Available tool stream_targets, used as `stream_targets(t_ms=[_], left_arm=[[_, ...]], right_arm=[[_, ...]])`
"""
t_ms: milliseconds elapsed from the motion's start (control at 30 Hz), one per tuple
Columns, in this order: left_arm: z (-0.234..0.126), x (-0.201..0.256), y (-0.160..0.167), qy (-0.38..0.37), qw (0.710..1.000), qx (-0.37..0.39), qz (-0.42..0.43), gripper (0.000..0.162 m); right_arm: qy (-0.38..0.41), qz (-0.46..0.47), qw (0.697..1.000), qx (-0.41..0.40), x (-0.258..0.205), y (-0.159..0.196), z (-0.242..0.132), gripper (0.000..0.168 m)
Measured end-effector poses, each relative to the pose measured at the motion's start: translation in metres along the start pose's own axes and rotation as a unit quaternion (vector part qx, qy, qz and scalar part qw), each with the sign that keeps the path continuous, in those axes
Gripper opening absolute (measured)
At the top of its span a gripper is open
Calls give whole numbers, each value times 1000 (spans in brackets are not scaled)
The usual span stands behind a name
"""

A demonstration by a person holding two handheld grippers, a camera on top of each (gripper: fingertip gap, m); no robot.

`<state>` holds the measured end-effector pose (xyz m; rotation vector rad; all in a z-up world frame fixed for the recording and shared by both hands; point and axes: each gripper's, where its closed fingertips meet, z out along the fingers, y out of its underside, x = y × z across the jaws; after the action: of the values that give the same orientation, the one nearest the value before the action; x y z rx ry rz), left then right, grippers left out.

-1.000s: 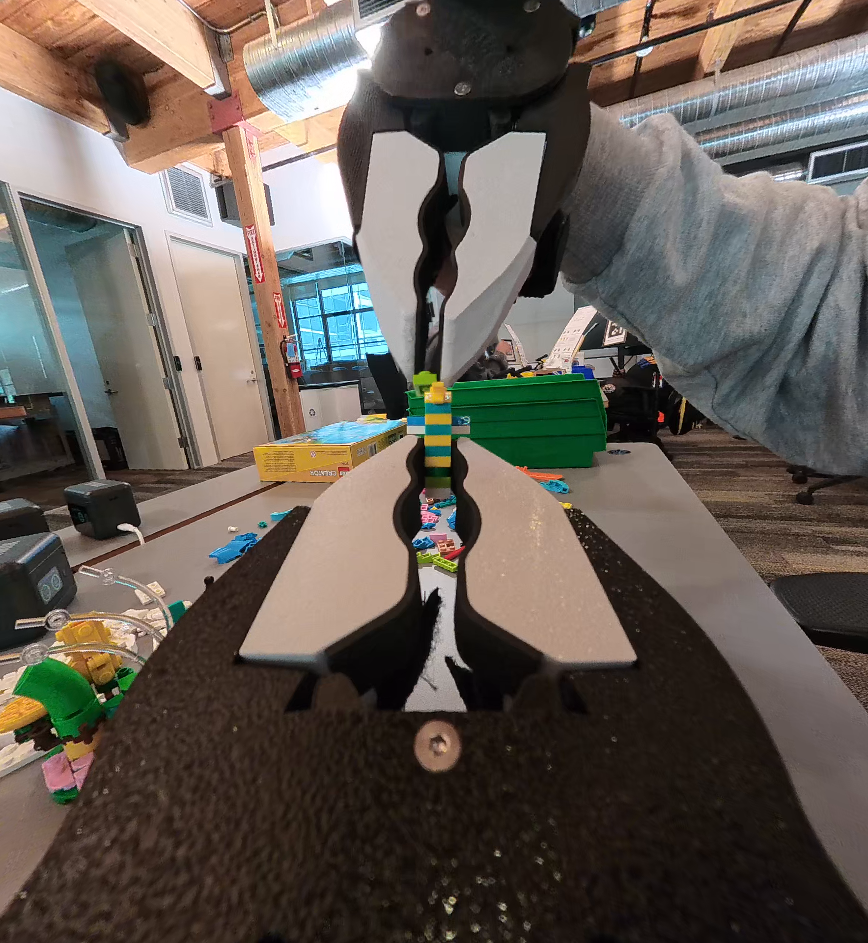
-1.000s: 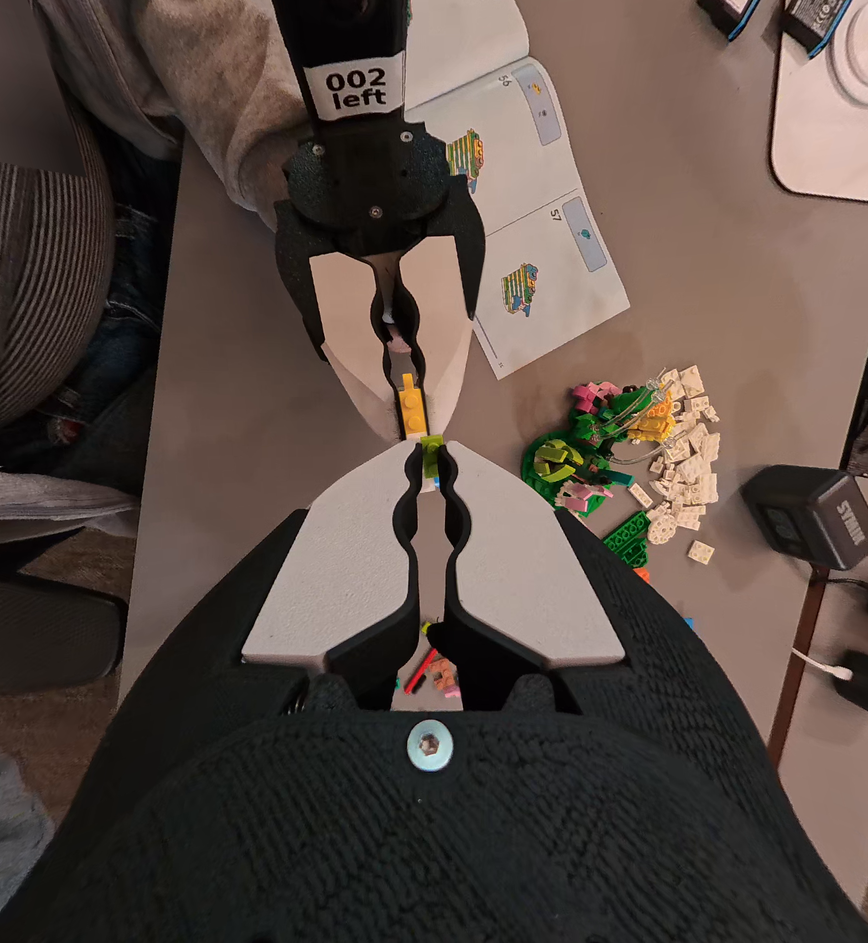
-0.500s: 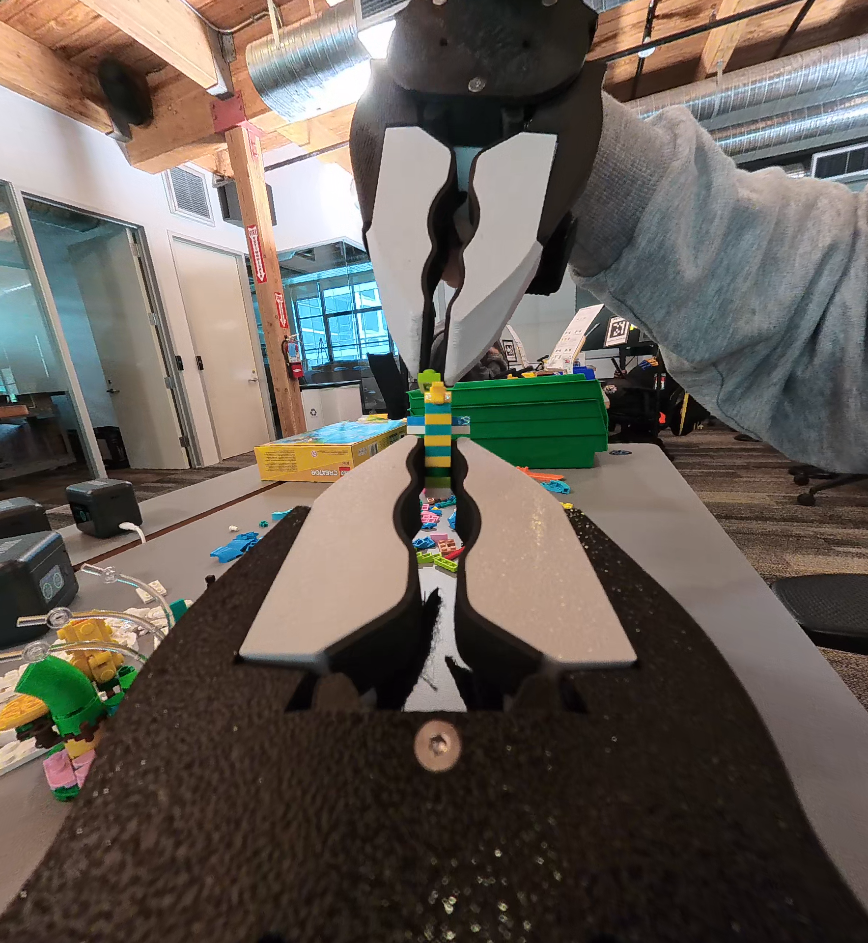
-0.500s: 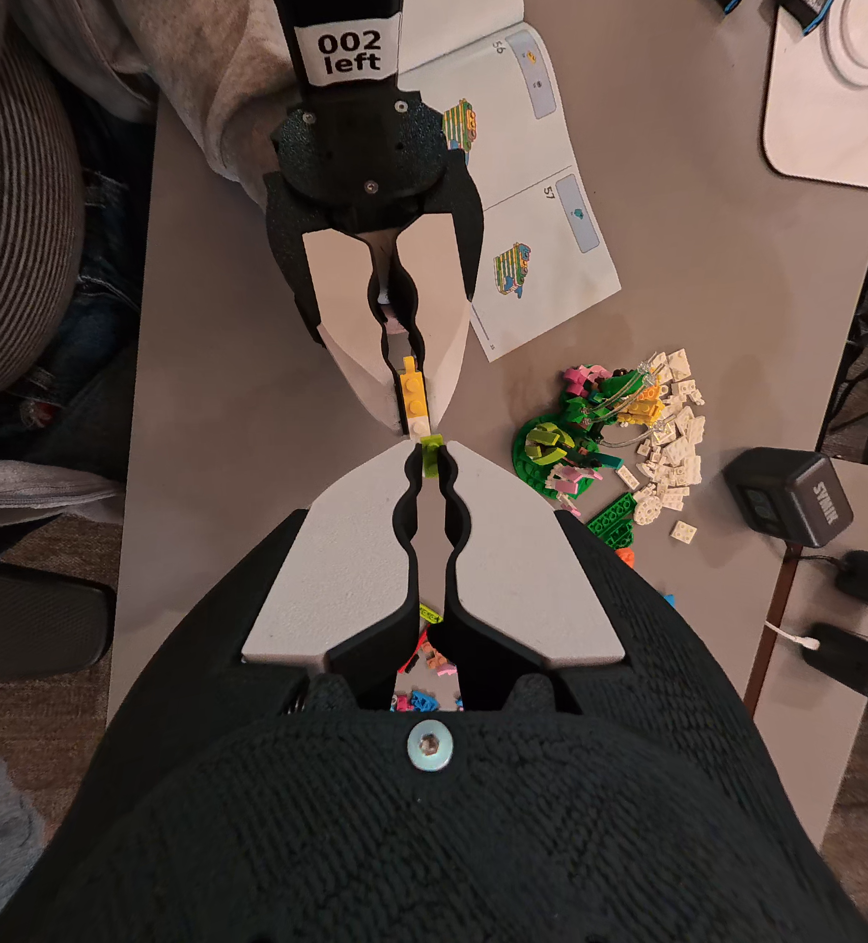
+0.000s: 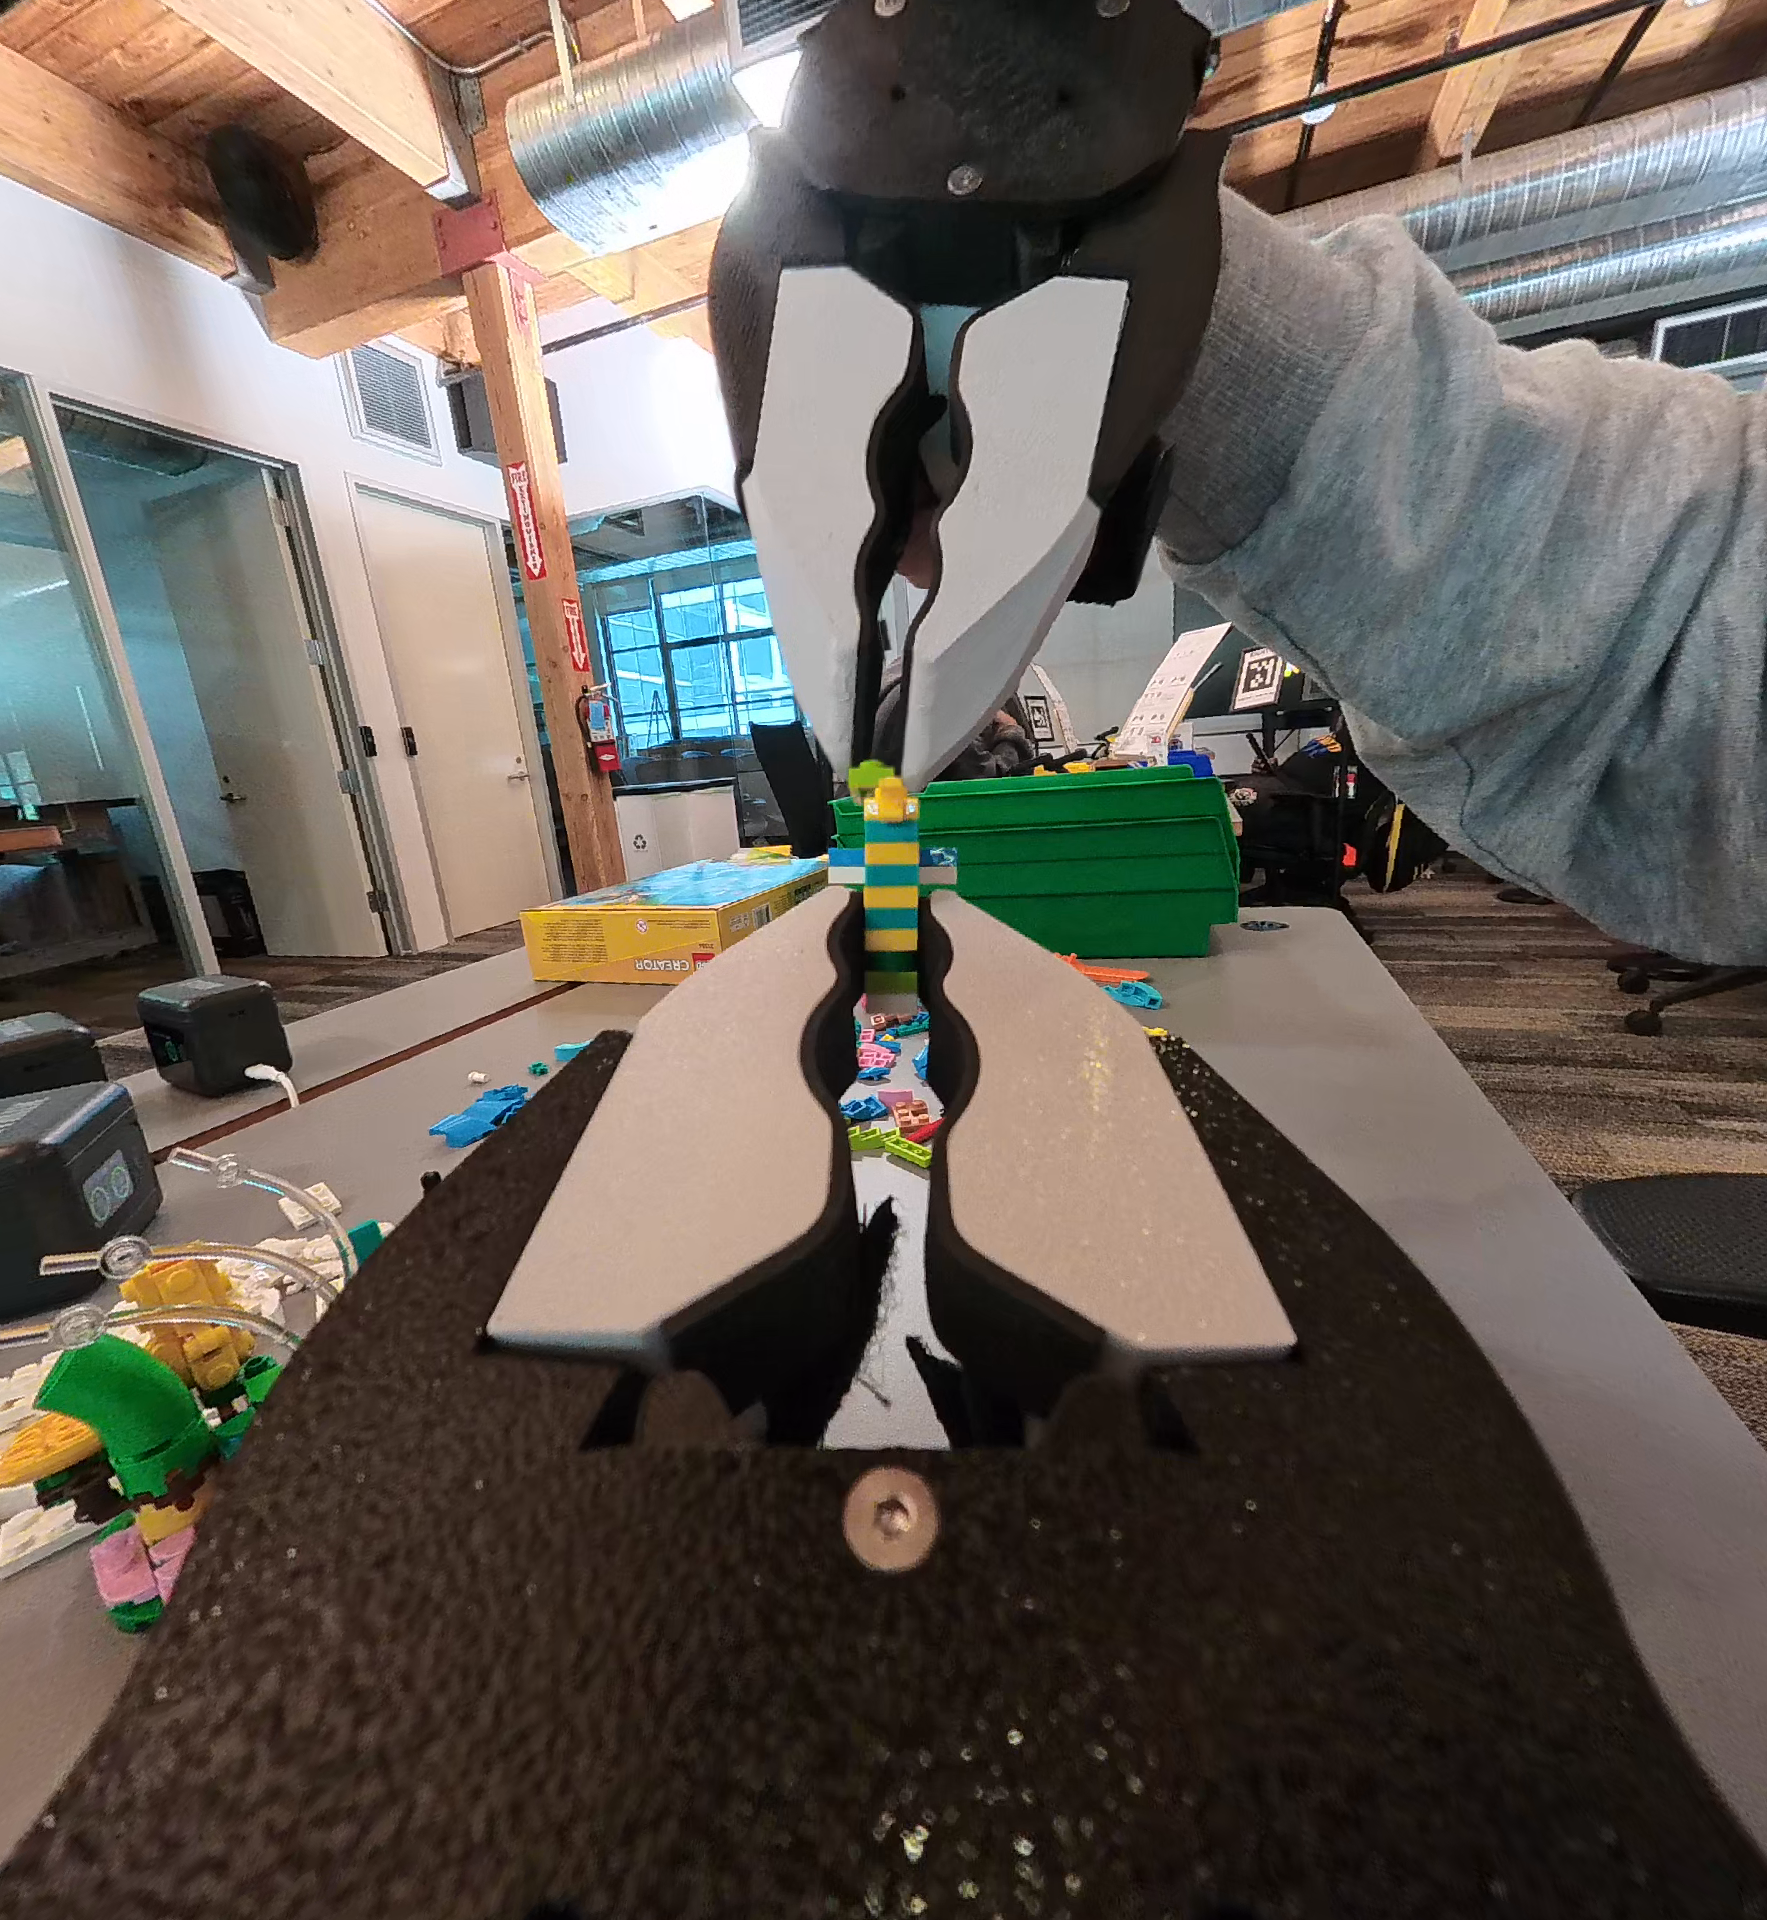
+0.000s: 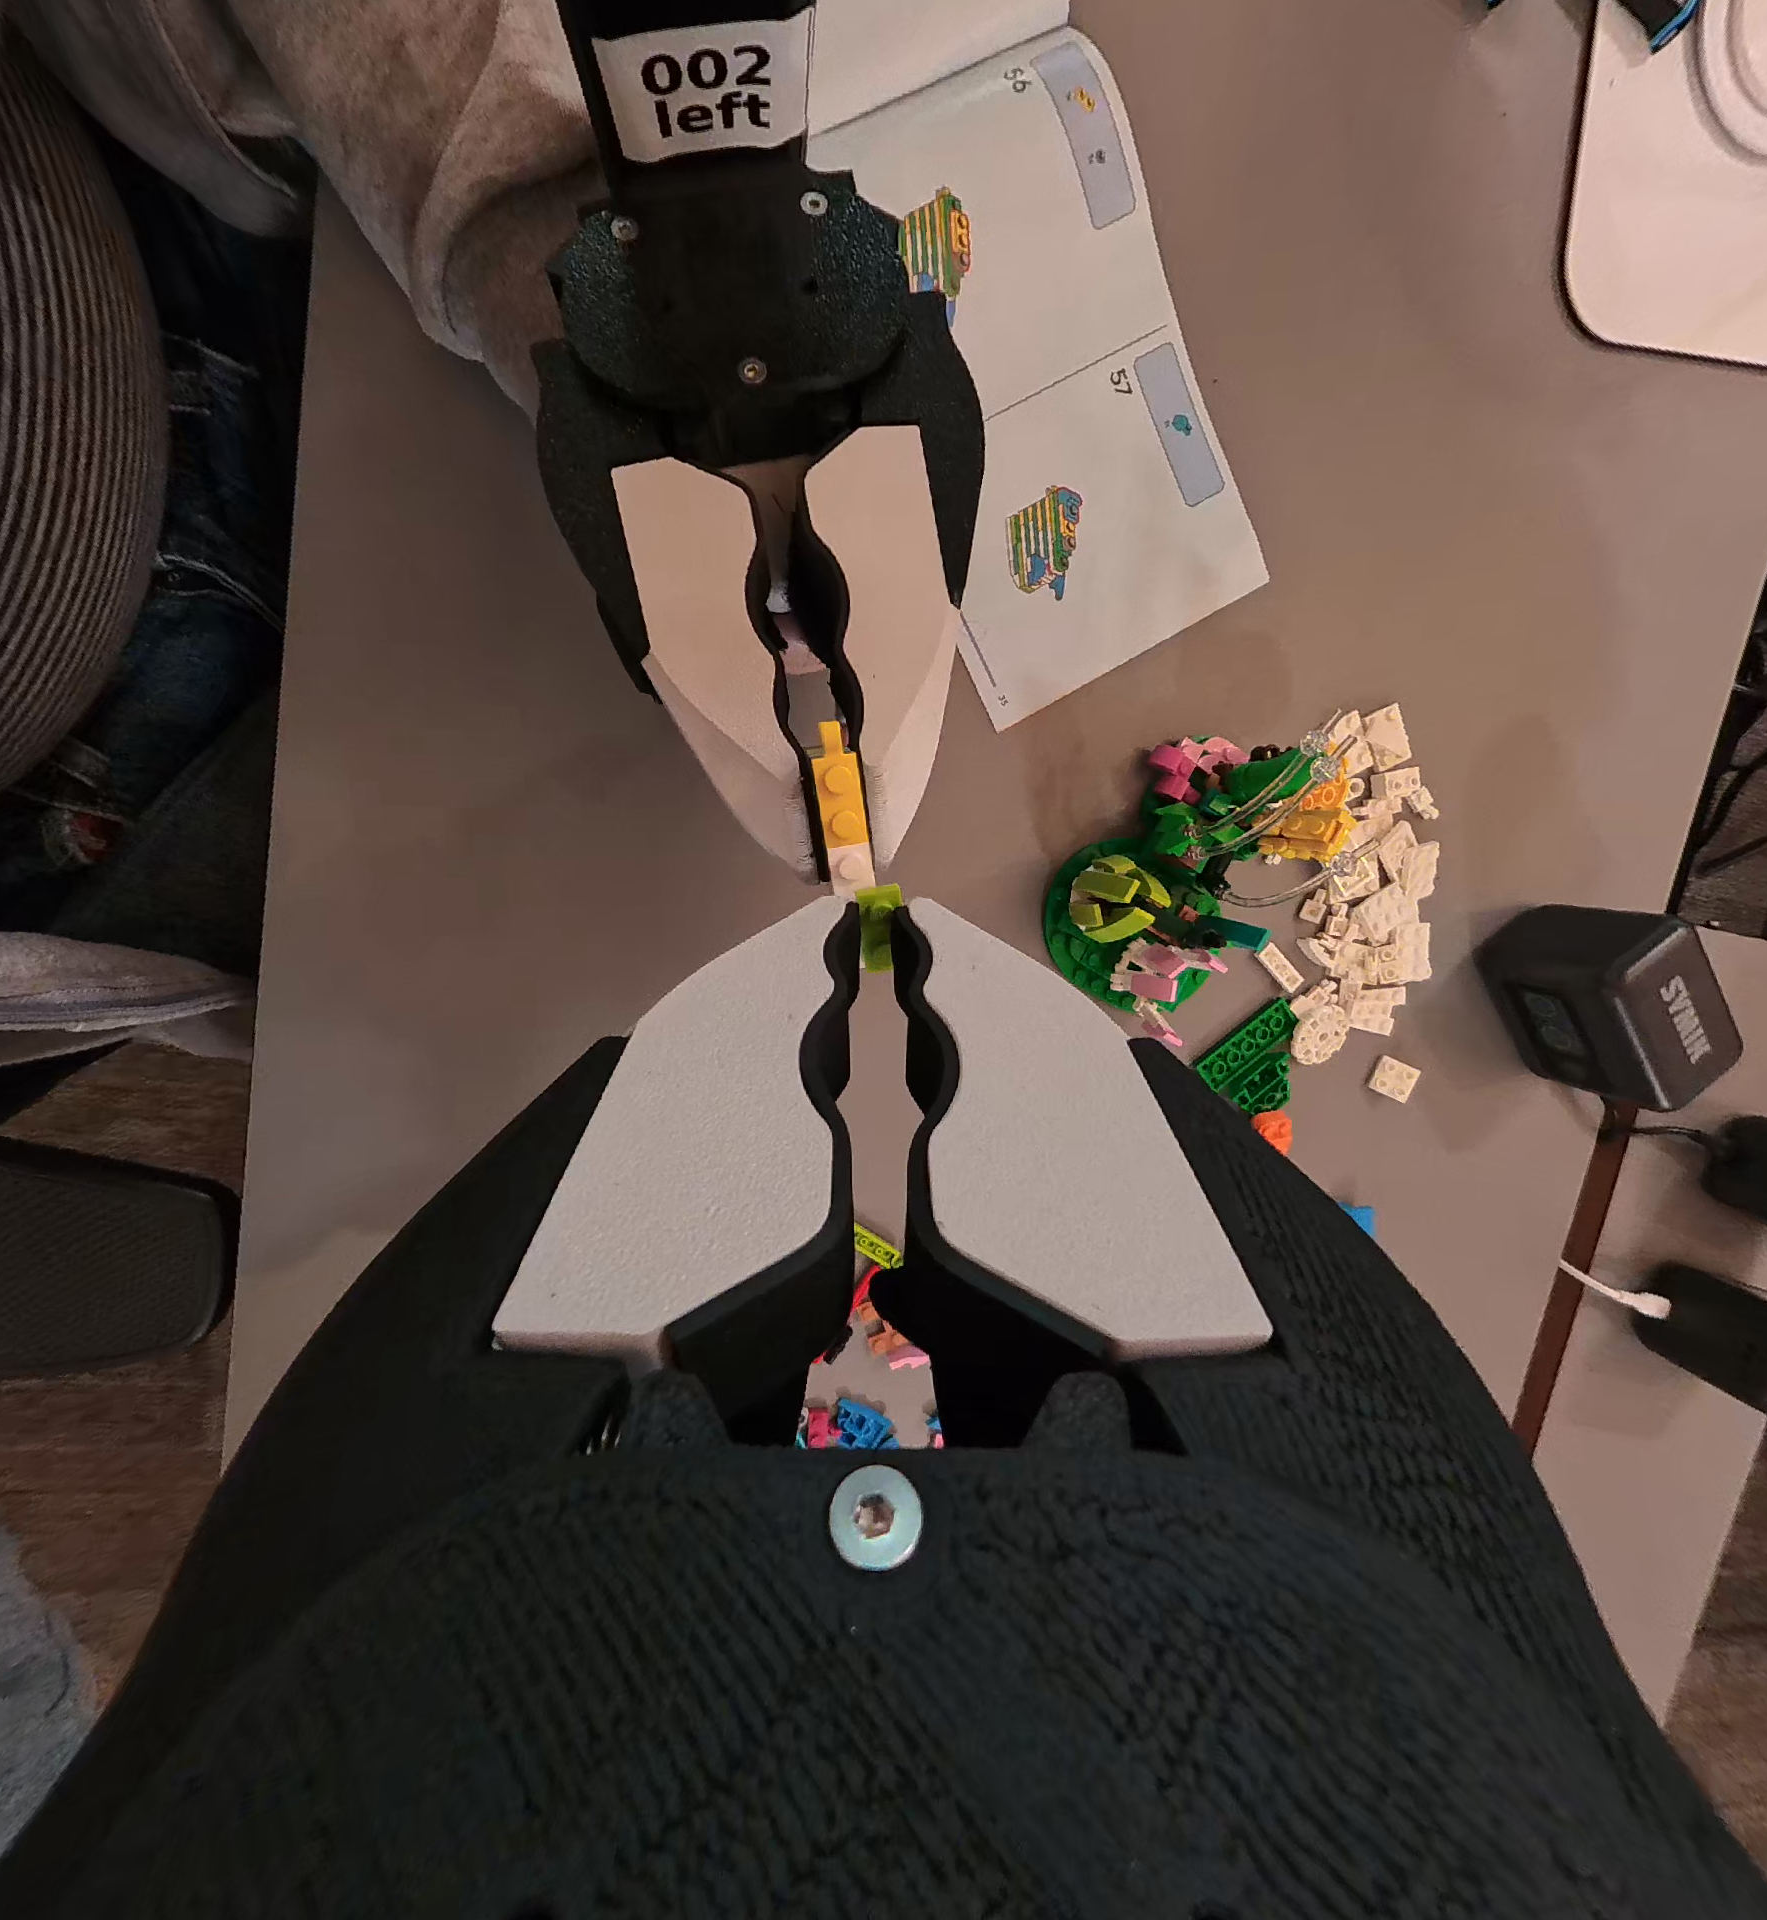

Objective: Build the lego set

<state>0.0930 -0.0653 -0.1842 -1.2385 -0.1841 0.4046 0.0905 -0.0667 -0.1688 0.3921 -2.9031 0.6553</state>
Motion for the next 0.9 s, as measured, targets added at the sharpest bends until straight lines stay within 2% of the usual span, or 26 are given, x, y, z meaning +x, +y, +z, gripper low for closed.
stream_targets(t_ms=[900], left_arm=[[1,-1,0,-5,1000,6,-3,8]], right_arm=[[-11,4,1000,-19,-2,-1,1,5]])
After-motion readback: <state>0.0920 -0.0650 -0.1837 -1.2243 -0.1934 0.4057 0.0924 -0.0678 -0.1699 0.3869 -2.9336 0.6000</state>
